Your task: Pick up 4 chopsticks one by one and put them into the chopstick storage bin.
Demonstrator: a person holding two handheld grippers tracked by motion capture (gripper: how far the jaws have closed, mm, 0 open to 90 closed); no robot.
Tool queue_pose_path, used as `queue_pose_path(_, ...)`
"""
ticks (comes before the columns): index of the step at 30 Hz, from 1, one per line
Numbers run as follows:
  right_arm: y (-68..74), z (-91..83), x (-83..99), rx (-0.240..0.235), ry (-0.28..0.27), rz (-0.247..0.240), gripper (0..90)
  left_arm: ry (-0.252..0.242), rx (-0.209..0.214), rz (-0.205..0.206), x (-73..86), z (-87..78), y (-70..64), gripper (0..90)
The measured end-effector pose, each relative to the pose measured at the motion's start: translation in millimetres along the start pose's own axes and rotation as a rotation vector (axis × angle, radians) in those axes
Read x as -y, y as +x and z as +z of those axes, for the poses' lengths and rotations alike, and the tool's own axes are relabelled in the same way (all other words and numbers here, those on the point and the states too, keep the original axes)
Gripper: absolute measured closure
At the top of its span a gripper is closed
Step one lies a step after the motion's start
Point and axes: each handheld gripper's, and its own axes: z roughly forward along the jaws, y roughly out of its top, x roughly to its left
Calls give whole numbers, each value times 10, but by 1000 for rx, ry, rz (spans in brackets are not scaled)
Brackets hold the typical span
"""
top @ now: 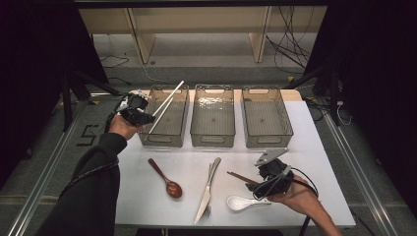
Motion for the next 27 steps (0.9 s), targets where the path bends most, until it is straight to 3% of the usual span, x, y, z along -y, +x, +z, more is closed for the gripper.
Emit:
queue_pose_path(19, -3, -2, -3, -6, 3, -7, 285, 58, -28, -30, -95, 274, 117, 849)
queue_pose_path(23, 1, -1, -3, -9, 8, -12, 285, 40, -46, -48, -100, 303, 134, 837)
queue_pose_path(27, -1, -7, -4, -10, 5, -11, 287, 25, -55, -70, -96, 295, 140, 699)
